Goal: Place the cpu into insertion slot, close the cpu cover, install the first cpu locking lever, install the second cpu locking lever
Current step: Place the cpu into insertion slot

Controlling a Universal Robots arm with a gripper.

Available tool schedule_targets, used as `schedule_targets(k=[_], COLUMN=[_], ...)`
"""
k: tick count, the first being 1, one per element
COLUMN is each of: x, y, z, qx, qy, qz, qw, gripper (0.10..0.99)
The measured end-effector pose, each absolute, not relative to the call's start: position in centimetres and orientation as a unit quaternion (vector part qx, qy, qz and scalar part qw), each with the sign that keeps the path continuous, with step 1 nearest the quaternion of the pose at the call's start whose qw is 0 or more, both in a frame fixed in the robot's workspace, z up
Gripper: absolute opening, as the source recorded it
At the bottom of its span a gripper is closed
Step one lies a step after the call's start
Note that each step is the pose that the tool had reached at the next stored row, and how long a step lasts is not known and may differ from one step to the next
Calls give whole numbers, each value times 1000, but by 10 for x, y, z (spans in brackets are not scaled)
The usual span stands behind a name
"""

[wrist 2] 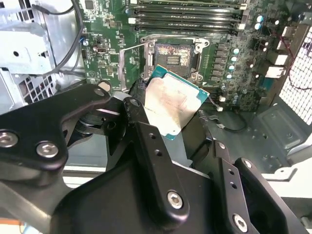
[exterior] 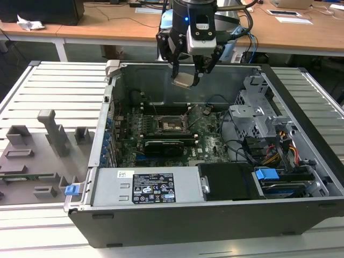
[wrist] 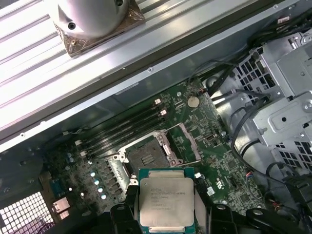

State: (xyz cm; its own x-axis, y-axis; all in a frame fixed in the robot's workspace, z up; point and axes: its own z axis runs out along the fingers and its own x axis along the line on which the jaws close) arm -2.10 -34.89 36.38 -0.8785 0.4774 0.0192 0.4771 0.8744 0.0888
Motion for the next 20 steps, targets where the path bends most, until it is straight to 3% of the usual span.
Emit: schedule_targets(k=[20], x=[-21], y=[-349], z=[364], qx=[330], qy=[943], qz=[45], qw=[6], gripper=[541])
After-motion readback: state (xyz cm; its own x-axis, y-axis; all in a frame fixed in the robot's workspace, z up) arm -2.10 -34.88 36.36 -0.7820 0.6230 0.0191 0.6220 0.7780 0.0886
